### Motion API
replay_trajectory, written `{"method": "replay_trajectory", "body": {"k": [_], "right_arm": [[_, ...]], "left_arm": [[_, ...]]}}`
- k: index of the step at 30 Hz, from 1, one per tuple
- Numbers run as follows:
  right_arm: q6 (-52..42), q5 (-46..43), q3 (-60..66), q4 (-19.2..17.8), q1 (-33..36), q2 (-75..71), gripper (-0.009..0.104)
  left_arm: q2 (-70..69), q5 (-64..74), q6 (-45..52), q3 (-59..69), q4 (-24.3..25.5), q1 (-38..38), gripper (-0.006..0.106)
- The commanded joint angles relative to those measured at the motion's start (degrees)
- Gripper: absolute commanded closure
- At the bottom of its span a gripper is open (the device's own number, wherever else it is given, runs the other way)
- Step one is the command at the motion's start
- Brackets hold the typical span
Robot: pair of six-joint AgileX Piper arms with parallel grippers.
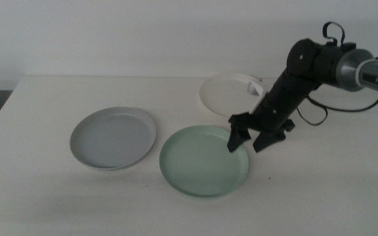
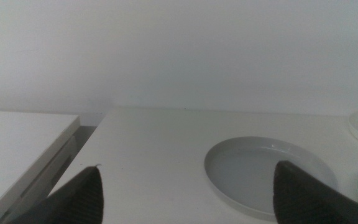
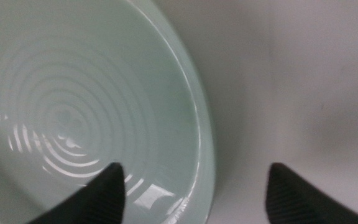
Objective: Stack the three bowls on top of each other.
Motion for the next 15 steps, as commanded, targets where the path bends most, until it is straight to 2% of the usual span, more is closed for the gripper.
{"method": "replay_trajectory", "body": {"k": [1, 3, 4, 6, 8, 10, 15], "right_arm": [[-1.21, 0.0, -2.84, 0.0, -0.28, -1.26, 0.033], [2.66, -1.13, -6.13, -1.6, -1.08, -2.37, 0.034], [6.59, -1.84, -8.23, -3.78, -1.62, -2.66, 0.035], [14.37, -2.92, -12.63, -11.6, -2.29, -2.63, 0.035], [20.03, -3.32, -16.38, -21.19, -2.52, -1.07, 0.035], [21.92, -2.83, -20.82, -26.85, -2.52, 1.48, 0.035], [21.92, -2.68, -31.15, -27.62, -2.88, 10.66, 0.035]], "left_arm": [[-0.2, -0.67, -0.1, -0.01, -0.22, -0.08, 0.007], [-0.2, -0.67, -0.1, -0.01, -0.22, -0.08, 0.007], [-0.2, -0.67, -0.1, -0.01, -0.22, -0.08, 0.007], [-0.2, -0.67, -0.1, -0.01, -0.22, -0.08, 0.007], [-0.2, -0.67, -0.1, -0.01, -0.22, -0.08, 0.007], [-0.2, -0.67, -0.1, -0.01, -0.22, -0.08, 0.007], [-0.2, -0.67, -0.1, -0.01, -0.08, -0.08, 0.007]]}}
